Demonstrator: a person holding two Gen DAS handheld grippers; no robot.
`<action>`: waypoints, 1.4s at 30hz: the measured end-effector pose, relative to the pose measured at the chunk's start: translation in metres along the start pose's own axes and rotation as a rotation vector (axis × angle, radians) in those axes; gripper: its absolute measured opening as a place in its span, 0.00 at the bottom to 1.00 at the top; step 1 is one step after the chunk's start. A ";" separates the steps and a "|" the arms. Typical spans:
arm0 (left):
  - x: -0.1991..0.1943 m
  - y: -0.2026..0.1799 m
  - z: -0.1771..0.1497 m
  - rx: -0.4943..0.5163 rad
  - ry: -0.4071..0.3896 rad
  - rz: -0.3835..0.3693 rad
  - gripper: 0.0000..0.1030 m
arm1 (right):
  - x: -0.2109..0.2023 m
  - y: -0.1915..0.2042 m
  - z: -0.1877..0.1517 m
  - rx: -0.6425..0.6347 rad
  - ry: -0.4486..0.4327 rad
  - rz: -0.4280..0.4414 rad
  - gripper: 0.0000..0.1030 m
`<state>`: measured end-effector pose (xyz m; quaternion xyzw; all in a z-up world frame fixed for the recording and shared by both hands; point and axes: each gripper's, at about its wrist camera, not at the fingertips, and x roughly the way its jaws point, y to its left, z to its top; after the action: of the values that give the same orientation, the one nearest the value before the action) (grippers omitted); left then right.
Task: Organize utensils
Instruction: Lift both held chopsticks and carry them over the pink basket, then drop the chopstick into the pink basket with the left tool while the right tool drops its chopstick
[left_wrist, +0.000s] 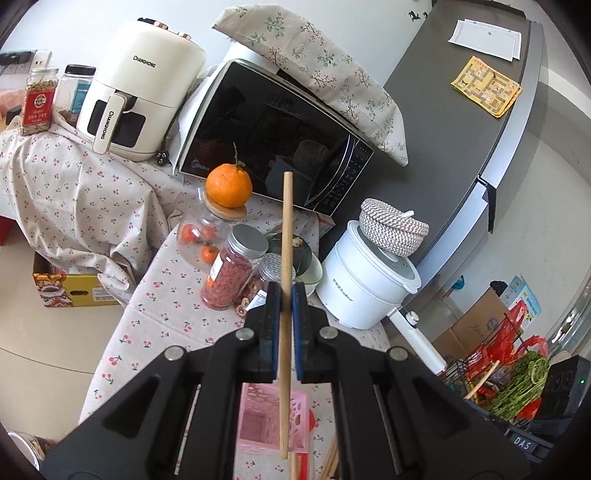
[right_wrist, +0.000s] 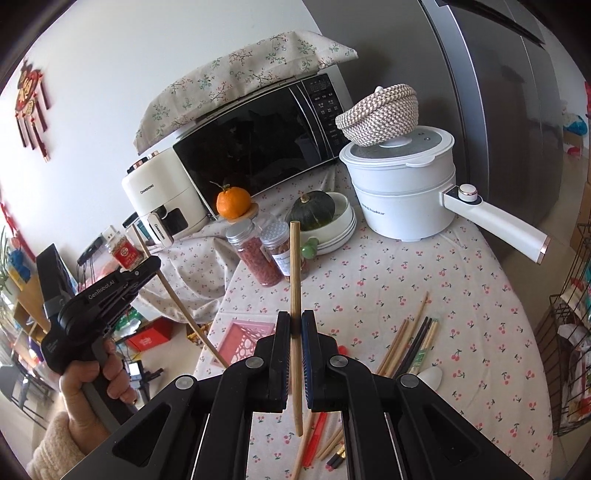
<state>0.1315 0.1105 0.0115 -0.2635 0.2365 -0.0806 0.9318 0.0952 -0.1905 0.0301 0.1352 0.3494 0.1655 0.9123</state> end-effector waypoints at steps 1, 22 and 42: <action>-0.002 -0.003 0.002 -0.001 -0.001 -0.011 0.07 | -0.001 0.000 0.001 0.003 -0.003 0.002 0.06; 0.054 -0.005 -0.032 0.165 0.076 0.086 0.07 | -0.004 -0.003 0.014 0.056 -0.102 0.019 0.06; 0.006 0.010 -0.029 0.229 0.219 0.192 0.75 | 0.030 0.039 0.025 0.087 -0.283 0.053 0.06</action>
<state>0.1231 0.1035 -0.0182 -0.1215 0.3498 -0.0460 0.9278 0.1253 -0.1461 0.0443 0.2060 0.2204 0.1535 0.9410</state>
